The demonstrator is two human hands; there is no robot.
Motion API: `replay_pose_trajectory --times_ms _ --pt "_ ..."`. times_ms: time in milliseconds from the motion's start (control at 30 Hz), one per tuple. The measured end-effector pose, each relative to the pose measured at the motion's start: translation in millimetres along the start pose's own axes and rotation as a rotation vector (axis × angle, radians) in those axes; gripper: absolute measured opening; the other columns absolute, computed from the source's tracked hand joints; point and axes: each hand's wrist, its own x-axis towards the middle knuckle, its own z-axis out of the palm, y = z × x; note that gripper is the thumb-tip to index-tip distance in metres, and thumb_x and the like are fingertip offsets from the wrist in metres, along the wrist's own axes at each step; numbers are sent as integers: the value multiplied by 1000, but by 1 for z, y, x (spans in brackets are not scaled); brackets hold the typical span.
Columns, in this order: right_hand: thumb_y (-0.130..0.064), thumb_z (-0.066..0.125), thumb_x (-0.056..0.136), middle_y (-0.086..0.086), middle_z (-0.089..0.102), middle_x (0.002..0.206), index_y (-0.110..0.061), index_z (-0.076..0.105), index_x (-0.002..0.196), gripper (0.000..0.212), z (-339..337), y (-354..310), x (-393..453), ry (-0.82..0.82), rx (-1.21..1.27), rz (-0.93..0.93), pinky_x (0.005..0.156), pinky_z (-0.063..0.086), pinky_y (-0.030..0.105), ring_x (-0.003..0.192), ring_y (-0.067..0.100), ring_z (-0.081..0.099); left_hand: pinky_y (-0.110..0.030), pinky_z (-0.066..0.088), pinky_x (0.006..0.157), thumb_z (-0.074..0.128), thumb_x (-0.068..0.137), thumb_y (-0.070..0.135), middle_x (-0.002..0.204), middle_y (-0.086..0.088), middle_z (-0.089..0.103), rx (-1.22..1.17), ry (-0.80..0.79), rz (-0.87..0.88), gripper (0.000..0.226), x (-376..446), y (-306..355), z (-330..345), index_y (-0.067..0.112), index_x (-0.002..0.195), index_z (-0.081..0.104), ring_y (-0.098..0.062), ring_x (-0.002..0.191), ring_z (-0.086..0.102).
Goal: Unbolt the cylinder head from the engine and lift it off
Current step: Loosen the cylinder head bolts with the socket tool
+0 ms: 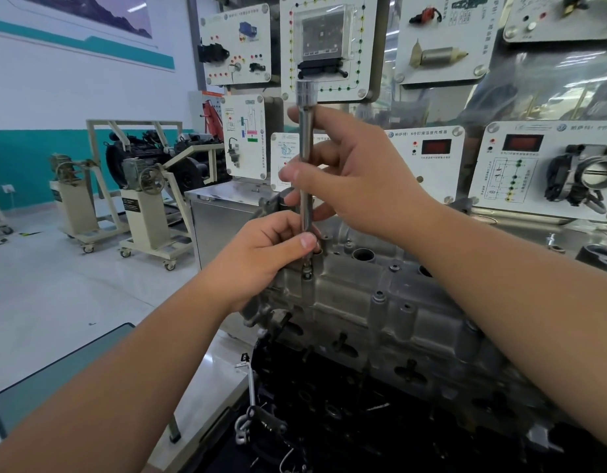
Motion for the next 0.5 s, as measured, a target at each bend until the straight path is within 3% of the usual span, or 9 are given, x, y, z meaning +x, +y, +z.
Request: replay_pose_trajectory --times_ms 100,200,300,400,500 --pt "-11 69 94 7 75 88 -37 54 124 42 0 -1 0 5 -21 -8 60 63 32 75 14 76 -25 54 71 72 78 41 78 2 66 -4 18 16 8 1 1 2 33 80 74 -10 73 61" --pt "-7 64 96 3 77 92 -46 52 117 46 -2 -2 1 -45 19 18 61 63 33 80 13 77 -22 55 76 66 85 44 85 7 72 35 7 -2 13 0 1 1 37 86 77 -7 82 65" --pt "-8 58 100 -1 78 94 -47 46 121 46 -1 -2 0 -74 20 26 65 64 36 82 13 76 -22 55 79 60 93 34 91 7 75 35 -5 -16 19 -1 1 0 38 91 78 -6 88 68" --pt "-9 64 96 4 76 93 -45 50 114 43 0 -2 0 -18 17 -2 64 62 28 77 15 76 -26 53 75 69 86 37 84 -3 68 26 -1 3 9 0 1 1 32 85 76 -14 78 61" --pt "-6 69 92 8 75 93 -43 54 110 43 -1 -1 1 42 29 -27 63 60 25 75 17 76 -20 51 68 72 79 42 78 0 65 9 5 13 12 1 2 2 31 81 74 -7 70 58"
